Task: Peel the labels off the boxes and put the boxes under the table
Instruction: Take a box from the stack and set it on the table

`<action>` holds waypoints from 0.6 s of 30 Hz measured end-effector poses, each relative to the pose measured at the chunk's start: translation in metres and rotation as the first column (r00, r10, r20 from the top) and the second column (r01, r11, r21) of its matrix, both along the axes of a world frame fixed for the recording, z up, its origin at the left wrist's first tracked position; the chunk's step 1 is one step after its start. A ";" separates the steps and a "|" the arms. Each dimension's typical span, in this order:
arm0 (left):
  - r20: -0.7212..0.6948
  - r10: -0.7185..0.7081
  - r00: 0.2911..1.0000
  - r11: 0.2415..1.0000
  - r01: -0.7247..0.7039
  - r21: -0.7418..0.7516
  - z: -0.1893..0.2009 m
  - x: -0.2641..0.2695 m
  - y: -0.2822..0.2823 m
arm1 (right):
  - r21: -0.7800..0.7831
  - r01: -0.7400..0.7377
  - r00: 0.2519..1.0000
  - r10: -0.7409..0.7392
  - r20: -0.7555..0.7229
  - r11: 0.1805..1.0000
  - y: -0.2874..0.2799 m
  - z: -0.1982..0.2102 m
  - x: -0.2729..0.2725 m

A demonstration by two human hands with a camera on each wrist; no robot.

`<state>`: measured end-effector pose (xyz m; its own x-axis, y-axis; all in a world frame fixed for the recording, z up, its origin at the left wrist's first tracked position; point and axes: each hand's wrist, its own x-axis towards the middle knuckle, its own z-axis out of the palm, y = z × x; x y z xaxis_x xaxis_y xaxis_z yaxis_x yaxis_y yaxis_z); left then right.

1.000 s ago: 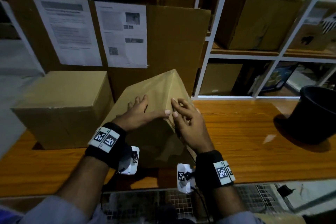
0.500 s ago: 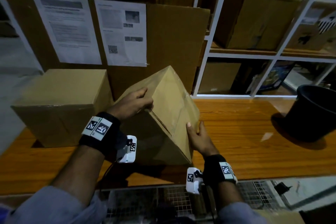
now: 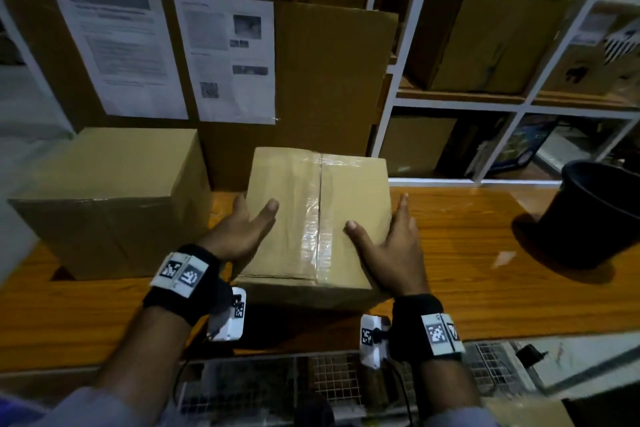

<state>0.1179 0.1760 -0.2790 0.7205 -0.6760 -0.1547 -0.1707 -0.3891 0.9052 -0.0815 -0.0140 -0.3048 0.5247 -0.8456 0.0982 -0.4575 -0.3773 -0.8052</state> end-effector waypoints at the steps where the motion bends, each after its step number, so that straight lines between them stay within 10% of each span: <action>1: 0.015 0.008 1.000 0.999 -0.007 -0.037 -0.009 0.001 0.000 | -0.030 -0.015 1.000 0.014 -0.024 0.999 0.001 -0.002 0.001; 9: 0.144 -0.073 0.987 0.997 0.077 -0.019 -0.018 0.008 0.003 | -0.215 -0.170 0.976 0.133 -0.175 0.962 -0.005 -0.001 0.006; 18: 0.162 0.013 0.987 0.997 -0.001 -0.073 -0.010 -0.001 0.004 | -0.311 -0.169 0.980 0.193 0.049 0.935 -0.017 0.019 -0.002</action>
<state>0.1173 0.1802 -0.2888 0.7367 -0.6761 0.0133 -0.3148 -0.3255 0.8916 -0.0832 -0.0312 -0.2856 0.6467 -0.6603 0.3818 -0.2994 -0.6802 -0.6691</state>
